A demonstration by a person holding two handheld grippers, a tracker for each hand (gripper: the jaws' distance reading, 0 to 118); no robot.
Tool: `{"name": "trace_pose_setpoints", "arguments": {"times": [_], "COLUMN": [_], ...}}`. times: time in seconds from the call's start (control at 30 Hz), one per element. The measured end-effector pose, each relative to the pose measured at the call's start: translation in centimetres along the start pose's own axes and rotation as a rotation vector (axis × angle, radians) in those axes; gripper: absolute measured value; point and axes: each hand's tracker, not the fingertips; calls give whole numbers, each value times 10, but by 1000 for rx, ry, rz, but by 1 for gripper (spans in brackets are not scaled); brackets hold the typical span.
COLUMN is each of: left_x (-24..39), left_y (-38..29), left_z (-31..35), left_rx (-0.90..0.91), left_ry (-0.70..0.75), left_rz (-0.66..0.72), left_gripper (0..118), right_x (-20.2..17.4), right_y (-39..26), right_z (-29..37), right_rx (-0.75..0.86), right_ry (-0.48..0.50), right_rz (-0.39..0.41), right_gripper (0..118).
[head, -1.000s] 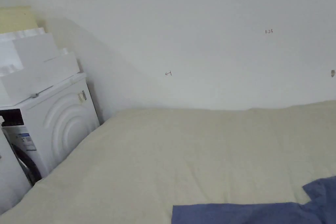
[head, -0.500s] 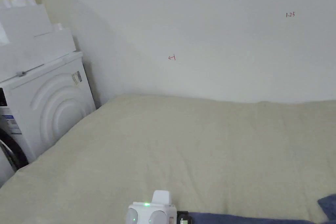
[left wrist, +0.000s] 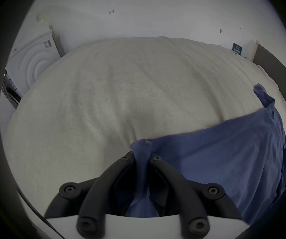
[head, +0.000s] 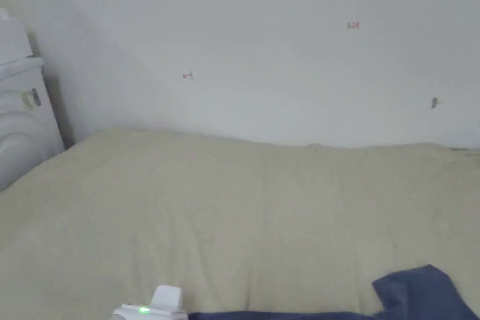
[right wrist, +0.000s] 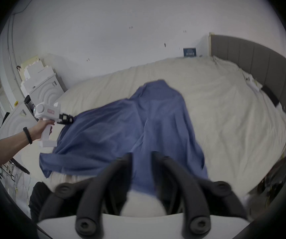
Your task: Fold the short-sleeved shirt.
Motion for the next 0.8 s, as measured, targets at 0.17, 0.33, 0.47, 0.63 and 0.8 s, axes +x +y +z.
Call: {"name": "trace_pose_setpoints", "arguments": {"times": [0.17, 0.33, 0.47, 0.63, 0.8], "left_x": [-6, 2, -1, 2, 10], "left_y": [11, 20, 28, 31, 27], "left_z": [-10, -13, -13, -15, -14], "left_rx": [-48, -120, -167, -187, -166], "left_ry": [-15, -6, -24, -21, 16], "left_rz": [14, -10, 23, 17, -5], "left_gripper": [14, 14, 14, 15, 15], "right_x": [55, 103, 127, 121, 92], "right_y": [94, 160, 174, 161, 146], "right_z": [-88, -216, -300, -334, -311], "right_rx": [-87, -275, -358, -368, -329], "right_ry": [-15, -110, -155, -240, -188], "right_rz": [95, 96, 26, 103, 133], "right_gripper": [83, 83, 77, 71, 6]}}
